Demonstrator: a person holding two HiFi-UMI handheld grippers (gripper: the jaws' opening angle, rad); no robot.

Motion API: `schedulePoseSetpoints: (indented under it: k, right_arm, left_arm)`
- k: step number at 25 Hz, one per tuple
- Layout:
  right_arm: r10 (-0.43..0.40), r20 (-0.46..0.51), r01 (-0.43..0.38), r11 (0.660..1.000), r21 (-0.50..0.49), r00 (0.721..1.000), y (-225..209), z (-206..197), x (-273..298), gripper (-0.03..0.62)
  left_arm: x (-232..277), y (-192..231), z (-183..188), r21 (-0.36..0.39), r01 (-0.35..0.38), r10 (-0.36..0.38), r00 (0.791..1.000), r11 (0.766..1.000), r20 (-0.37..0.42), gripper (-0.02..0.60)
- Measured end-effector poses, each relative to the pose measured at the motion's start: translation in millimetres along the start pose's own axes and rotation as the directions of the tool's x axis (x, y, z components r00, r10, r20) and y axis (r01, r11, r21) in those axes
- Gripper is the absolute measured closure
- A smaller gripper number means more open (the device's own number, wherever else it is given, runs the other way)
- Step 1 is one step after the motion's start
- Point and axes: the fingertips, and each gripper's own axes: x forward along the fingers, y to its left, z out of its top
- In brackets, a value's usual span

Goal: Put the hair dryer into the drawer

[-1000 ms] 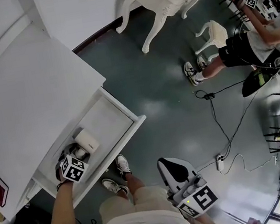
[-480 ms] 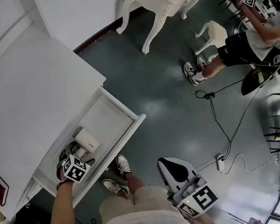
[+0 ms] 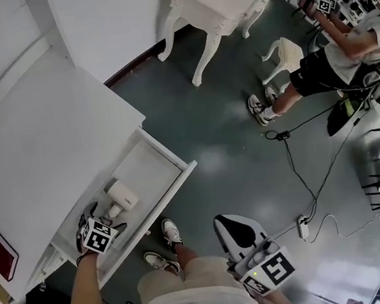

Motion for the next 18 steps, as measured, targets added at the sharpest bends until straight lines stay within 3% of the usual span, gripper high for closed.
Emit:
schedulePoseSetpoints:
  k: [5,8,12,16,18]
  right_arm:
    - [0.017,0.027,-0.017,1.0,-0.024,0.999,19,9,-14,0.586]
    - [0.045,0.042,-0.043,0.998,-0.042,0.998,37,15,-22,0.586]
    - [0.092,0.059,-0.088,0.994,-0.072,0.994,66,22,-33,0.586]
    - [0.147,0.068,-0.14,0.985,-0.1,0.987,97,21,-37,0.586]
    - [0.175,0.066,-0.167,0.98,-0.111,0.982,113,19,-37,0.586]
  left_arm:
    - [-27,-2,5,-0.057,-0.04,0.046,0.993,0.998,0.107,0.063]
    - [-56,-7,10,-0.129,-0.06,0.083,0.98,0.99,0.179,0.064]
    - [-106,-17,11,-0.28,-0.062,0.153,0.936,0.958,0.316,0.064]
    - [-149,-24,-1,-0.332,-0.101,0.235,0.89,0.938,0.39,0.069]
    - [-171,-24,-11,-0.362,-0.138,0.288,0.869,0.922,0.403,0.106]
